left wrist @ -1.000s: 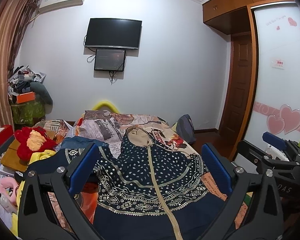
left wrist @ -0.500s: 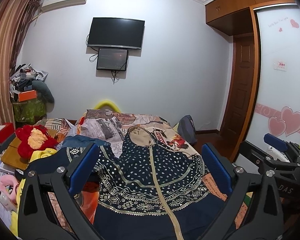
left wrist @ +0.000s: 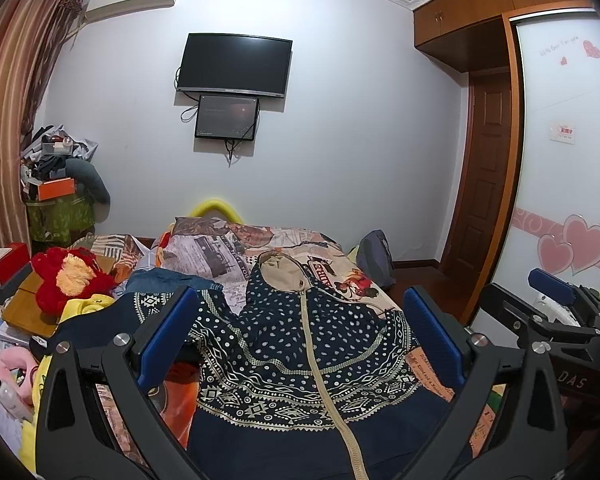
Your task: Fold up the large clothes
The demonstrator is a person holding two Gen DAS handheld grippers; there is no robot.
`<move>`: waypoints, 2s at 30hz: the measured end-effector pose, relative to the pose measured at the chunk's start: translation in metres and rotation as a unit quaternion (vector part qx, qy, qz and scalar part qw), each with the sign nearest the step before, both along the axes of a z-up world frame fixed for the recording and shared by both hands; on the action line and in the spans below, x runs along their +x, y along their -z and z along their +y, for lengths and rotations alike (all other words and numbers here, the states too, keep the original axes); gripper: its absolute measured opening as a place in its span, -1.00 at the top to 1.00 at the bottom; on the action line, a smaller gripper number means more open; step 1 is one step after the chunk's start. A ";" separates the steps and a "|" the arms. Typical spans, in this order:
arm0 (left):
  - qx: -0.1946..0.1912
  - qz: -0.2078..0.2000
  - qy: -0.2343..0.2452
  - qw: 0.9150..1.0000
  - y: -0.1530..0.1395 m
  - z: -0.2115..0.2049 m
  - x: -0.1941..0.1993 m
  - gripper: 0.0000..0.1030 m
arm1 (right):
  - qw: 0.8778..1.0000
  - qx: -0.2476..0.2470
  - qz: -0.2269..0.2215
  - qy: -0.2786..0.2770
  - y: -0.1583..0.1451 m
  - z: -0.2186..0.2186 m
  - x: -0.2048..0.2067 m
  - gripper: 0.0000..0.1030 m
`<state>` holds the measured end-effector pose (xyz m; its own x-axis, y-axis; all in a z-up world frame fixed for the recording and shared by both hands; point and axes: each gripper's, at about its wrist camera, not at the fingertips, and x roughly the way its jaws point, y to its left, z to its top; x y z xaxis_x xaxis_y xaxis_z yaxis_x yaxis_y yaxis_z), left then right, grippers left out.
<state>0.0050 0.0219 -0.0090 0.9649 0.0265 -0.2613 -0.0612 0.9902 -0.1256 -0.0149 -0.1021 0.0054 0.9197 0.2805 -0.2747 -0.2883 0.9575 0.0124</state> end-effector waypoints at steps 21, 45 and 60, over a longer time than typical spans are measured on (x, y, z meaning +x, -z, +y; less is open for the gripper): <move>-0.001 0.003 -0.006 1.000 0.005 0.004 0.004 -1.00 | 1.000 -0.001 0.005 0.000 0.004 0.003 0.005 -0.93; 0.023 0.057 -0.085 0.995 0.040 0.089 0.101 -1.00 | 0.994 -0.074 0.078 -0.001 0.045 0.033 0.130 -0.93; -0.045 0.225 -0.213 0.950 0.160 0.249 0.166 -0.99 | 0.978 -0.119 0.170 -0.038 0.098 0.058 0.225 -0.93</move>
<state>0.1708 0.2713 -0.1690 0.6619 0.3479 -0.6640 -0.5213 0.8501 -0.0743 0.2103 -0.0442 -0.0922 0.7437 0.2352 -0.6257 -0.3758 0.9213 -0.1003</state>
